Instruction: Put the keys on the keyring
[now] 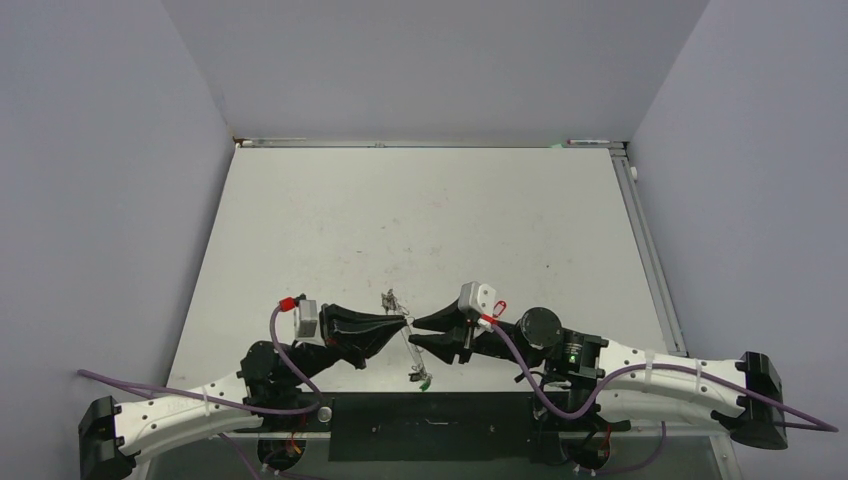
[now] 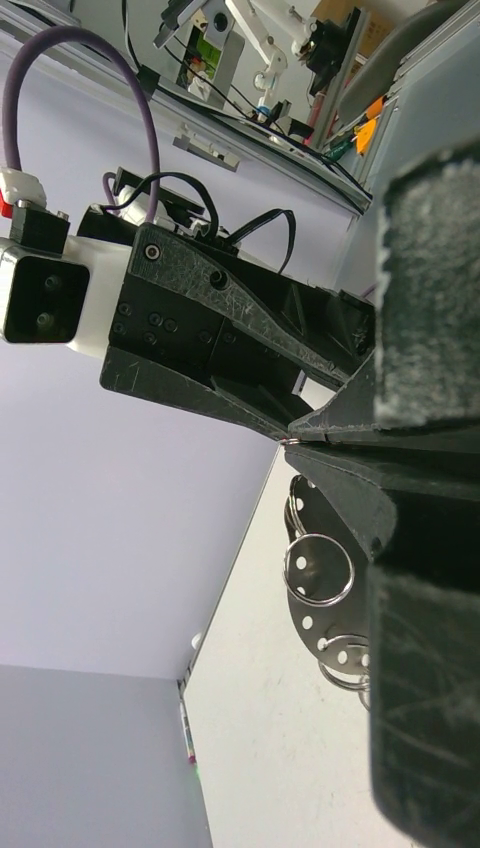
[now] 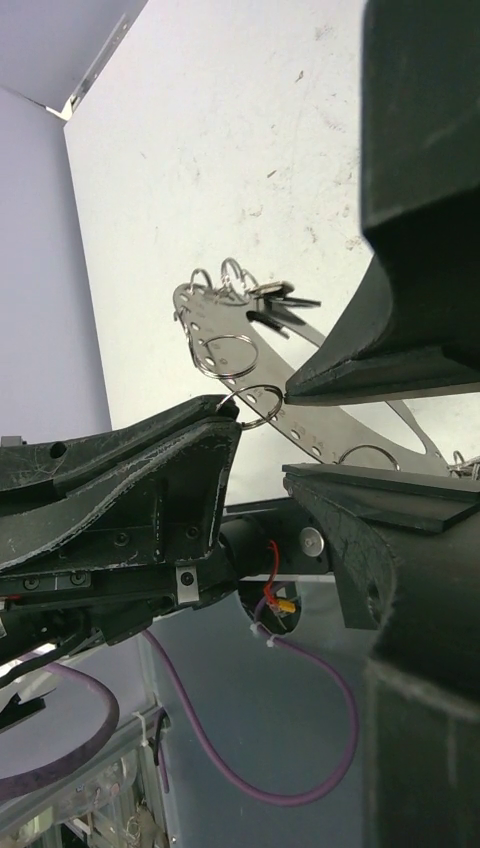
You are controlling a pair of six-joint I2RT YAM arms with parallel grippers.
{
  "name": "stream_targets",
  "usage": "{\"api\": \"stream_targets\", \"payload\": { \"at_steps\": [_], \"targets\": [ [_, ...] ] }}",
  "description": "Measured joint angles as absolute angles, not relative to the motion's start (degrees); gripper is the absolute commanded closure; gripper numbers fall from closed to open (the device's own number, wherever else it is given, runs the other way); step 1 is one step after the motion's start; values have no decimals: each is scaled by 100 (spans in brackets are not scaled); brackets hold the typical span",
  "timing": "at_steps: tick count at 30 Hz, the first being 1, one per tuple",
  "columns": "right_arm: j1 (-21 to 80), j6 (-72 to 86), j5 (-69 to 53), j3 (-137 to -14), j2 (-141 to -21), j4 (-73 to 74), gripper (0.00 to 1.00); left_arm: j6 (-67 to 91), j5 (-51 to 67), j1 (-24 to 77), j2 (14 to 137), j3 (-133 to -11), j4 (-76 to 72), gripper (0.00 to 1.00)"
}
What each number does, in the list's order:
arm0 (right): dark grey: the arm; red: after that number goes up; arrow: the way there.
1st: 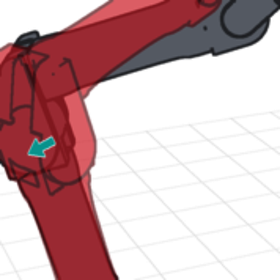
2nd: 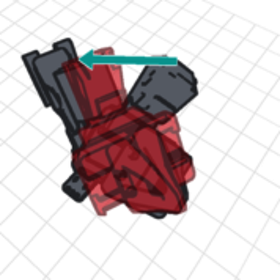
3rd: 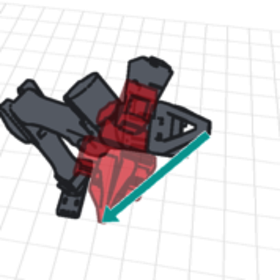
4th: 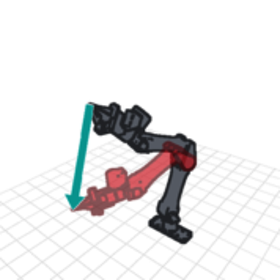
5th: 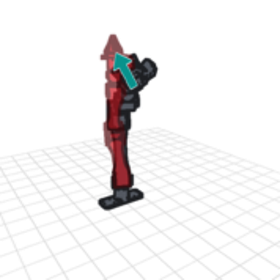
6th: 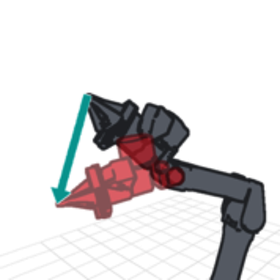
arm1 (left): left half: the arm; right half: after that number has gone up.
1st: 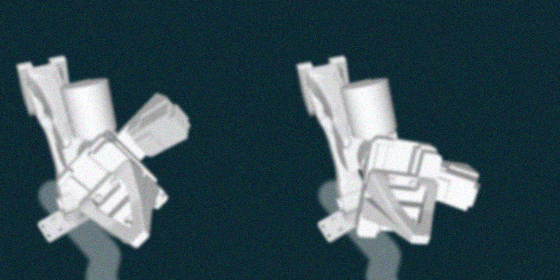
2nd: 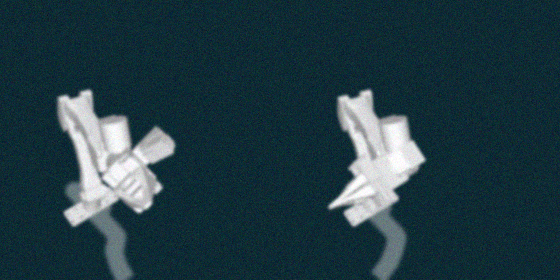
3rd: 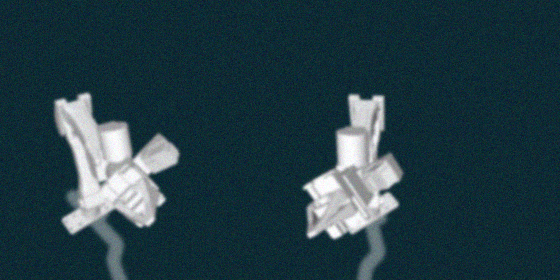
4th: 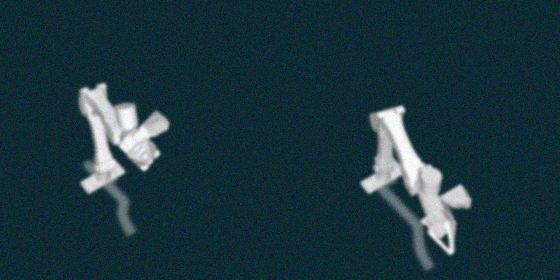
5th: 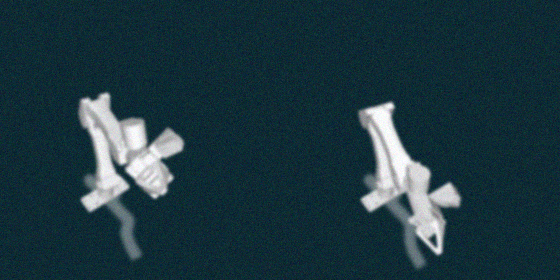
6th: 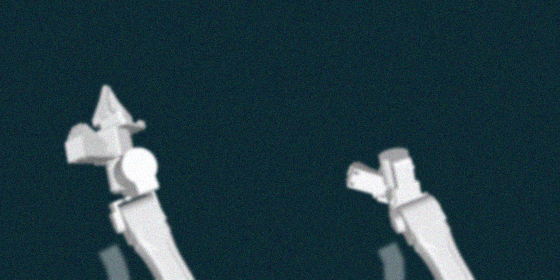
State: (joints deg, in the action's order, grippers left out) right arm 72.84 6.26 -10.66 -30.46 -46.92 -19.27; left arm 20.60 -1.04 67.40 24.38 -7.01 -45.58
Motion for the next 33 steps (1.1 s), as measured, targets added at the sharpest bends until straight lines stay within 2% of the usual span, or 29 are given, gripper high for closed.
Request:
{"api": "stream_targets", "payload": {
  "at_steps": [18,33],
  "targets": [
    [7284,552,-963,-3046,-4521,-2062,68,2058,-75,6740,2272,-633,-4637,100],
    [7279,403,-1225,-3052,-4530,-2086,75,2060,119,6742,2303,-633,-4676,100]
  ]
}}
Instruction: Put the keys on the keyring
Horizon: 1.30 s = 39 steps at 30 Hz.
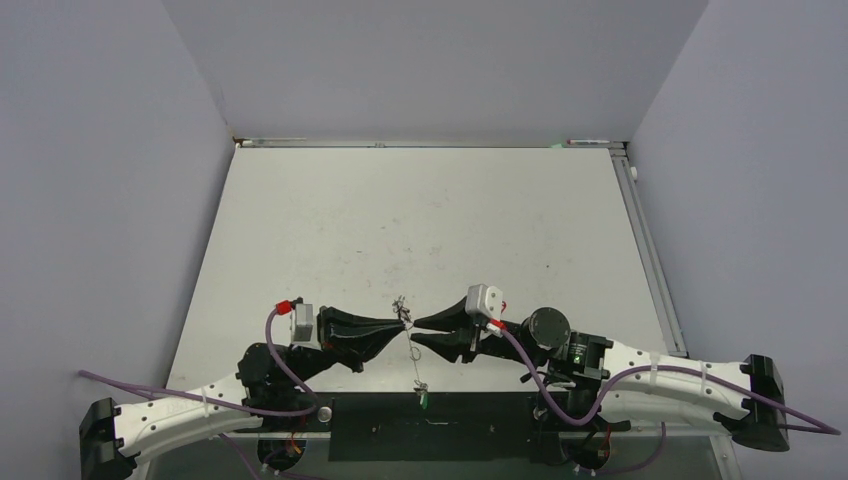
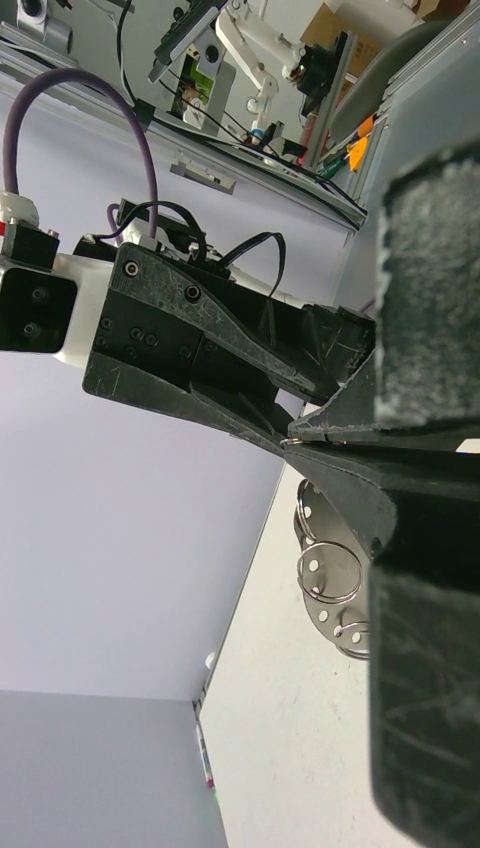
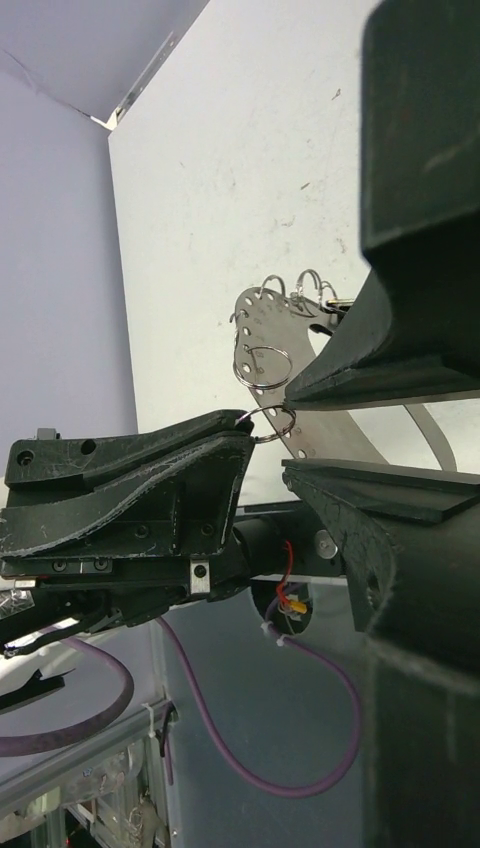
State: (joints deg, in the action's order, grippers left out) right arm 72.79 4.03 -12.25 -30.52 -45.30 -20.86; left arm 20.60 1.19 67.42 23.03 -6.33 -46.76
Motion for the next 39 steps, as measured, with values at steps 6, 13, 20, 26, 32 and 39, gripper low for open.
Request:
{"api": "stream_targets", "payload": {
  "at_steps": [6,13,20,26,32,39],
  "targets": [
    [7271,362,-1253,-3052,-4554,-2071,78,2064,163,6742,2311,-633,-4709,100],
    [7269,362,-1358,-3055,-4687,-2095,80,2080,183,6740,2314,-633,-4790,100],
    [7269,366,-1437,-3055,-4969,-2141,79,2084,204,6740,2338,-633,-4825,100],
    [7269,368,-1446,-3055,-4952,-2239,79,2084,220,6740,2316,-633,-4825,100],
    [7242,370,-1511,-3055,-4895,-2329,79,2091,233,6740,2311,-633,-4829,100],
    [7236,390,-1605,-3055,-4897,-2359,87,2104,246,6742,2311,-633,-4834,100]
  ]
}}
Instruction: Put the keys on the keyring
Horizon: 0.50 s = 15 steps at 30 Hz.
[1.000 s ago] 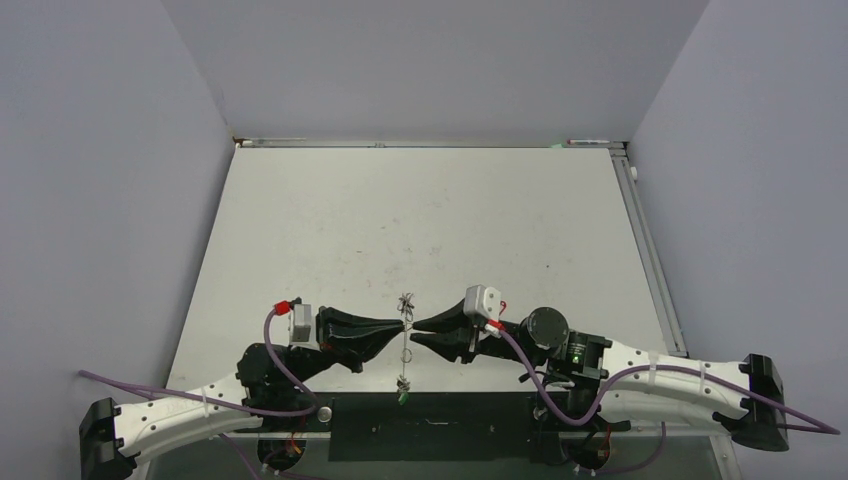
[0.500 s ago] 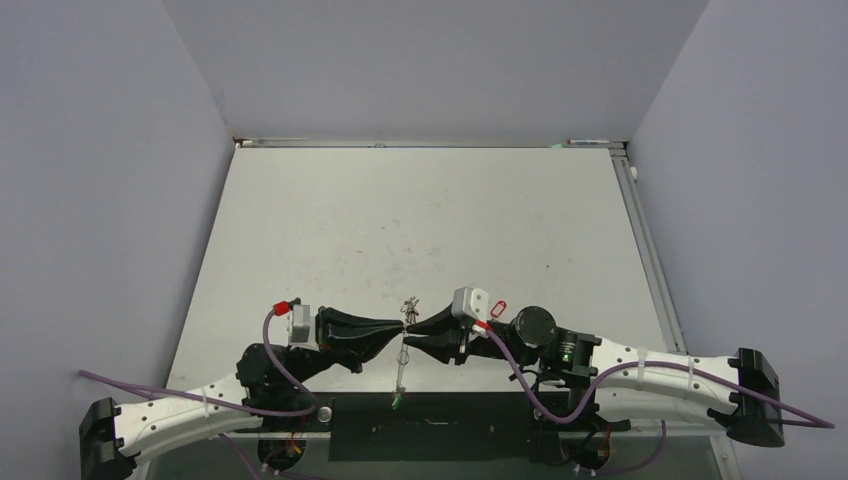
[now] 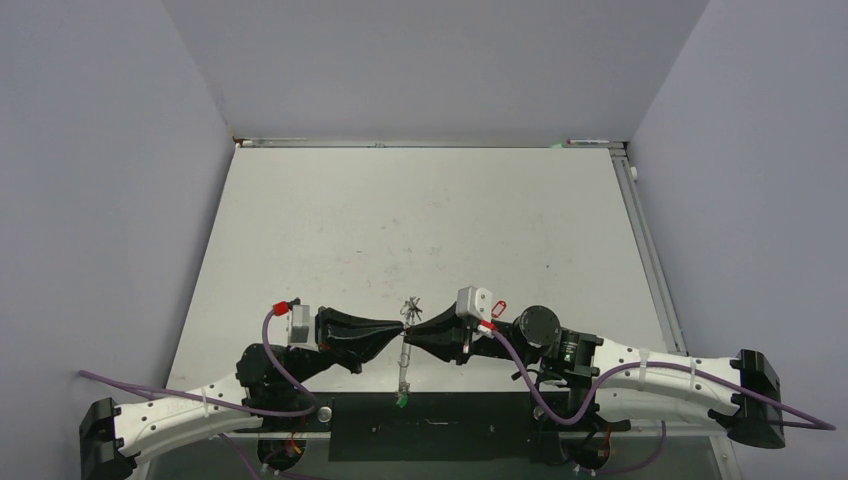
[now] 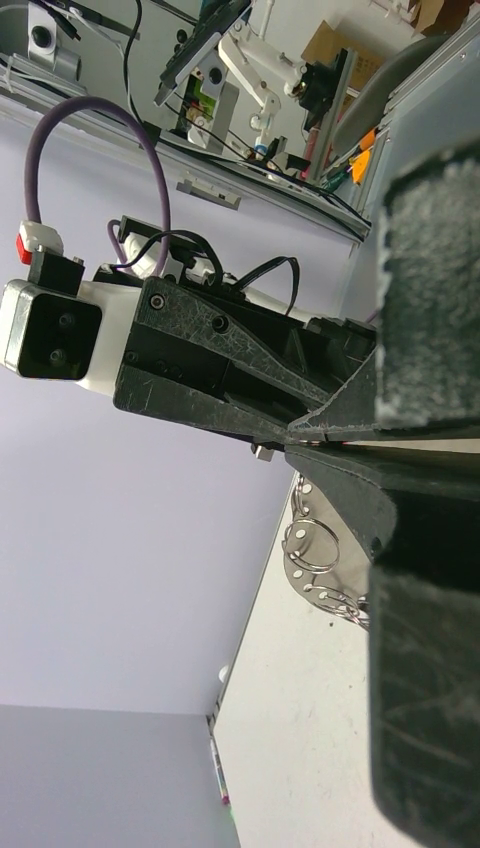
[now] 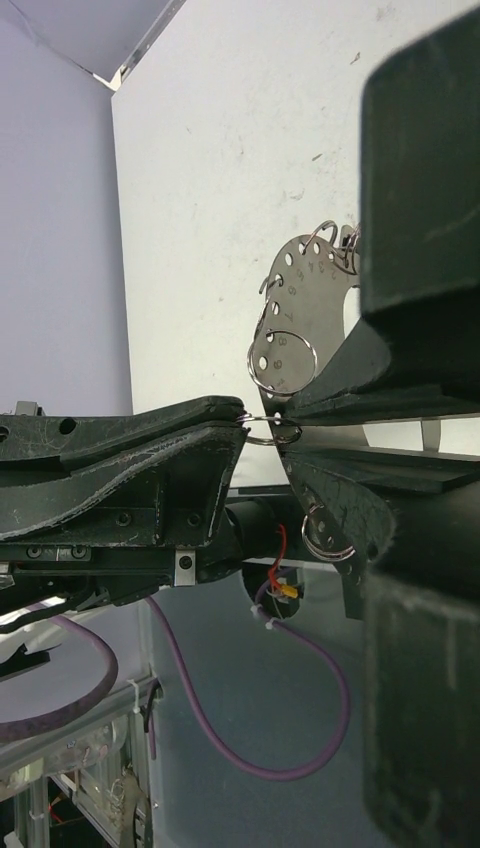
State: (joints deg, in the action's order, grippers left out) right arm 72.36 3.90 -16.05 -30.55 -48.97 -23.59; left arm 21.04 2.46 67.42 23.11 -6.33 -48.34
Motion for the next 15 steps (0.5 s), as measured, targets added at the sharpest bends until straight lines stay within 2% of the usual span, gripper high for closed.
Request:
{"api": "stream_targets", "payload": {
  "at_steps": [4,15],
  "targets": [
    [7236,410,-1660,-3055,-4906,-2408,94,2115,252,6742,2314,-631,-4880,100],
    [7236,499,-1721,-3055,-4952,-2545,95,2143,259,6740,2335,-613,-5015,100]
  ]
}}
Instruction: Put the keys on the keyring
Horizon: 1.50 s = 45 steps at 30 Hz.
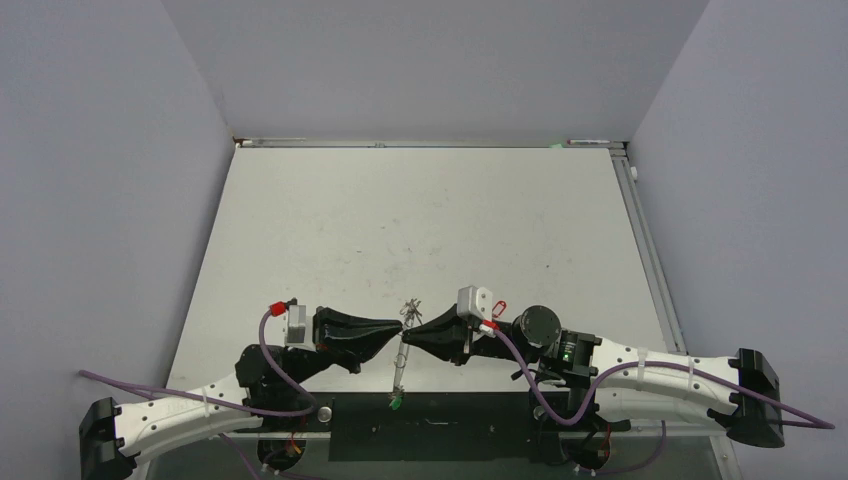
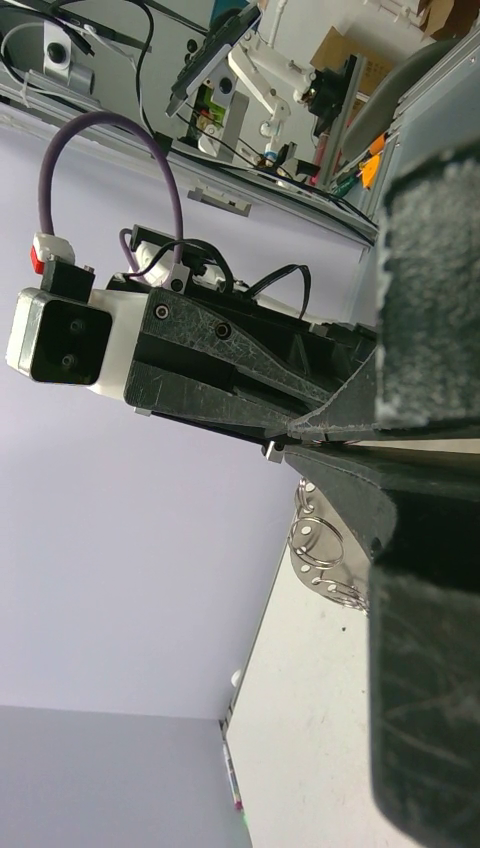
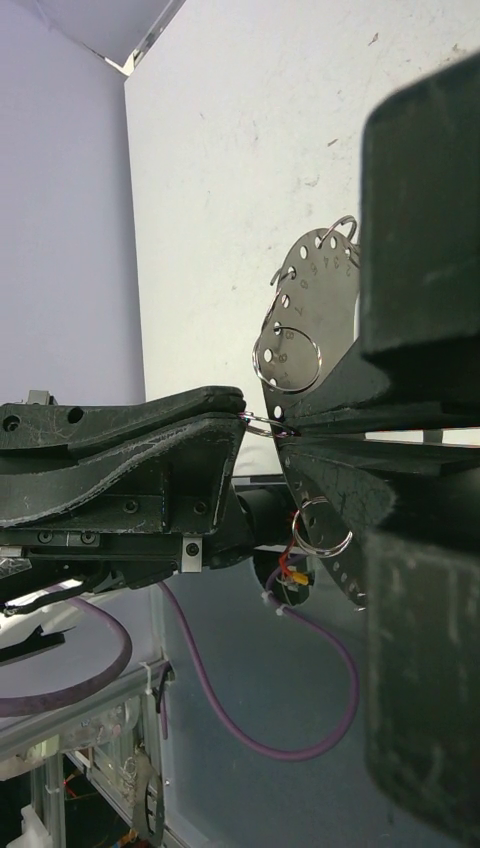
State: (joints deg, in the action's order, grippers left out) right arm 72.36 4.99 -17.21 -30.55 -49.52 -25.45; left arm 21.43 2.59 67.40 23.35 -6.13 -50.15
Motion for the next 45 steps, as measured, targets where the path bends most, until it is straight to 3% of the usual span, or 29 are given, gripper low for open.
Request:
{"api": "stream_targets", "payload": {
  "at_steps": [12,19,24,35,45],
  "targets": [
    [7236,497,-1822,-3050,-4952,-2696,95,2182,331,6742,2320,-510,-5297,97],
    [7236,403,-1846,-3050,-4950,-2685,95,2182,373,6740,2263,-495,-5284,38],
    [7236,242,-1688,-3050,-4884,-2381,95,2185,342,6740,2051,-495,-5092,6],
    [7498,-687,-613,-3151,-4626,-1492,95,2156,-626,6740,1125,-1262,-3055,4],
    [8722,-2829,1214,-2893,-4639,-1986,95,1999,-1693,6740,1192,-1691,-1575,8]
  ]
}}
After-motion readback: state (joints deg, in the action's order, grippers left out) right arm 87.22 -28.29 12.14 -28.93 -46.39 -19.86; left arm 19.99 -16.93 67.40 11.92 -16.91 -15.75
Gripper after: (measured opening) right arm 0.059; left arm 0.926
